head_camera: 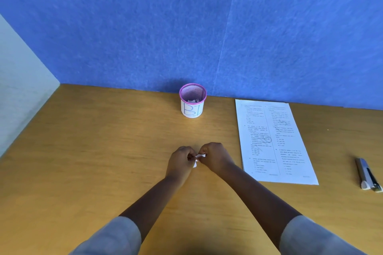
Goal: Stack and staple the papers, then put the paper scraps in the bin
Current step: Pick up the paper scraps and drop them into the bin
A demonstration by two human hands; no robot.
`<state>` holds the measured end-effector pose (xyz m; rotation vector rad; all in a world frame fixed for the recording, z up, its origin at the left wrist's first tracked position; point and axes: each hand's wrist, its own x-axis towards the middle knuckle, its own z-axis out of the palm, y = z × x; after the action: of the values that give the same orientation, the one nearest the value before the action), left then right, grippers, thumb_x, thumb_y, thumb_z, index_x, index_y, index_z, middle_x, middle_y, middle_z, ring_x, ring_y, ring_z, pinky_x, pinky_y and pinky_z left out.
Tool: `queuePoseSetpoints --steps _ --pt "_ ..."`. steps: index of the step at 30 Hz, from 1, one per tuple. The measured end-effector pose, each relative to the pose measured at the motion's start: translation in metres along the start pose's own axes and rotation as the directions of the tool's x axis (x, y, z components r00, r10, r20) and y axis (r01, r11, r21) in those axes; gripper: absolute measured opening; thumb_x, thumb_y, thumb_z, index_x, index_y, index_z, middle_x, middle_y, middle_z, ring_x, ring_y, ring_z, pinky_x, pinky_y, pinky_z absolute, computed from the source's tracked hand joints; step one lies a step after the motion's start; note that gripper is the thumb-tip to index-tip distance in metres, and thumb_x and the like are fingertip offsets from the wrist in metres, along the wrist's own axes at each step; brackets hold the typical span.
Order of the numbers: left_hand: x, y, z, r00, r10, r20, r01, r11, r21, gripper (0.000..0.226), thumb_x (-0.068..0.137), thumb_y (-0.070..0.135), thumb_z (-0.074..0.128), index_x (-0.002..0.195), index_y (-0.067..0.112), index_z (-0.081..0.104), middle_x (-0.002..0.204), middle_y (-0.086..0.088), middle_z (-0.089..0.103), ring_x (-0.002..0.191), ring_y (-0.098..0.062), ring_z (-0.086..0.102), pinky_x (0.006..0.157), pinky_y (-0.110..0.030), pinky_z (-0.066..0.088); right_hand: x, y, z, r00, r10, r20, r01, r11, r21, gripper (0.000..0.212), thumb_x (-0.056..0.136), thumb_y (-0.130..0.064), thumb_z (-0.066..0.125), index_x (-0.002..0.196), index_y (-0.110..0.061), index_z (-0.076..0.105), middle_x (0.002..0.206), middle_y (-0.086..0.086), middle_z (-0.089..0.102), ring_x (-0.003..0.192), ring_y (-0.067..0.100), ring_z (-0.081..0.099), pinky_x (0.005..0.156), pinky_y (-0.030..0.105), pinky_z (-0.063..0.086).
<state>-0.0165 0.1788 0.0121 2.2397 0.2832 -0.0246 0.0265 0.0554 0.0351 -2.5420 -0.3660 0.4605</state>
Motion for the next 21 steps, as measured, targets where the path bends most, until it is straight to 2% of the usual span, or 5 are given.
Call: queuePoseSetpoints --steps 5,8,14,17,21 --pt "0.013 0.016 -0.012 0.993 0.029 -0.115 -0.044 0.990 -0.132 0.007 0.076 -0.001 0.063 0.075 0.006 0.064 0.082 -0.009 0.067 0.074 -0.015 0.061 0.062 -0.010 0.043 0.011 -0.009 -0.024 0.997 -0.001 -0.075 0.007 0.996 0.086 0.017 0.080 -0.024 0.071 0.090 -0.011 0.073 0.093 0.005 0.071 0.078 0.011 0.058 0.059 0.020 0.040" --pt "0.030 0.032 -0.022 0.980 0.071 -0.186 -0.101 0.983 -0.156 0.005 0.075 0.000 0.065 0.076 0.004 0.065 0.079 -0.011 0.069 0.074 -0.022 0.063 0.066 -0.024 0.045 0.023 -0.019 -0.045 0.992 0.015 -0.128 0.004 0.989 0.150 0.013 0.077 -0.024 0.073 0.081 -0.011 0.074 0.085 0.006 0.072 0.071 0.011 0.058 0.060 0.022 0.040" --pt "0.075 0.068 -0.050 0.952 0.150 -0.267 -0.203 0.962 -0.184 0.010 0.077 0.007 0.070 0.086 0.002 0.068 0.084 -0.014 0.071 0.078 -0.024 0.064 0.069 -0.029 0.047 0.061 -0.046 -0.098 0.978 0.001 -0.210 0.015 0.997 0.075 0.021 0.076 -0.027 0.073 0.063 -0.014 0.064 0.073 0.007 0.069 0.068 0.016 0.058 0.052 0.024 0.037" --pt "0.099 0.087 -0.060 0.960 0.115 -0.253 -0.177 0.955 -0.238 0.016 0.078 0.002 0.066 0.094 0.003 0.069 0.090 -0.015 0.072 0.086 -0.027 0.065 0.073 -0.024 0.048 0.081 -0.054 -0.117 0.971 0.053 -0.232 -0.012 0.984 0.177 0.014 0.076 -0.024 0.073 0.069 -0.014 0.066 0.076 0.009 0.069 0.070 0.018 0.059 0.061 0.030 0.046" --pt "0.125 0.098 -0.065 0.987 -0.028 -0.155 -0.020 0.955 -0.297 0.027 0.085 0.001 0.054 0.110 0.006 0.064 0.109 -0.013 0.069 0.104 -0.025 0.063 0.077 -0.019 0.043 0.104 -0.061 -0.124 0.971 0.106 -0.216 -0.053 0.969 0.240 0.018 0.078 -0.018 0.072 0.089 -0.005 0.072 0.096 0.011 0.072 0.080 0.018 0.061 0.055 0.021 0.039"
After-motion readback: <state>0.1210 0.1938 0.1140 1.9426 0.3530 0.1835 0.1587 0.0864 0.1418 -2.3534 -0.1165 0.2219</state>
